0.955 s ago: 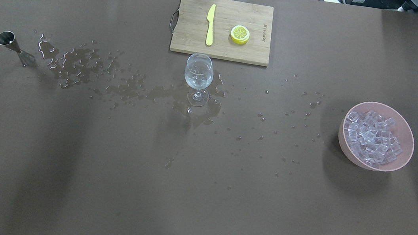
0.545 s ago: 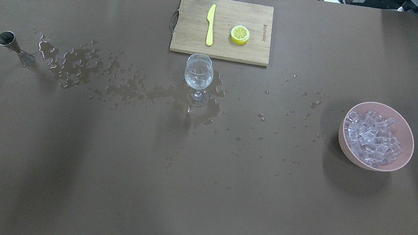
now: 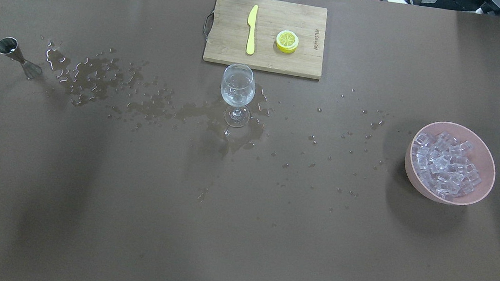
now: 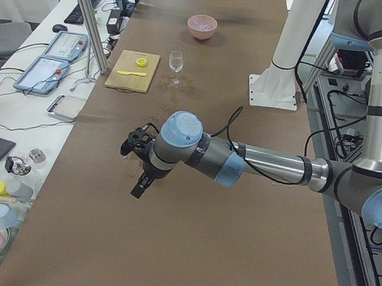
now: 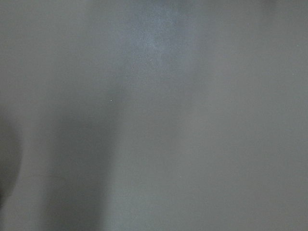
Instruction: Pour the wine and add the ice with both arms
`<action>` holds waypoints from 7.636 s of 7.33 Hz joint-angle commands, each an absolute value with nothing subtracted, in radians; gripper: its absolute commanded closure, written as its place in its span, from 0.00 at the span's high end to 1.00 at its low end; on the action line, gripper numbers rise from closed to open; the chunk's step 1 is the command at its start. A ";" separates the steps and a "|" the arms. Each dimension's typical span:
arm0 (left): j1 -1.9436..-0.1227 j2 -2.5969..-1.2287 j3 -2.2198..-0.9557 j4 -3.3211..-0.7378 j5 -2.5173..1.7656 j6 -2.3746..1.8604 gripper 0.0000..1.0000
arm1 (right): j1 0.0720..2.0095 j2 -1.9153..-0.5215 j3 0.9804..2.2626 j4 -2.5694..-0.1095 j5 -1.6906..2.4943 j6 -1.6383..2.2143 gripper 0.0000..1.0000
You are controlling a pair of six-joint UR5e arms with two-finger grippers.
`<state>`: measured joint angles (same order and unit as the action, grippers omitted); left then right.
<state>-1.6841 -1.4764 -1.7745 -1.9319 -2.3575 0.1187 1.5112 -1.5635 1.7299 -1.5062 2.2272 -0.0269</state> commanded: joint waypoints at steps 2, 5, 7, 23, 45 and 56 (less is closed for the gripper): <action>-1.680 -1.493 -1.763 -2.040 -2.358 0.015 0.98 | 1.511 -1.563 1.729 -1.506 2.227 -0.023 1.00; -1.632 -1.467 -1.766 -2.355 -2.327 -0.557 0.98 | 1.509 -1.569 1.727 -1.505 2.247 -0.023 1.00; -1.489 -1.424 -1.860 -2.402 -2.078 -0.748 0.98 | 1.509 -1.577 1.727 -1.505 2.249 -0.025 1.00; -0.681 -1.685 -1.537 -2.109 -0.741 -1.554 0.98 | 1.509 -1.583 1.727 -1.506 2.252 -0.023 1.00; -0.592 -1.690 -1.419 -2.201 -0.707 -1.609 0.45 | 1.509 -1.583 1.724 -1.505 2.250 -0.023 1.00; -0.592 -1.709 -1.435 -2.295 -0.706 -1.595 0.00 | 1.509 -1.583 1.723 -1.506 2.252 -0.023 1.00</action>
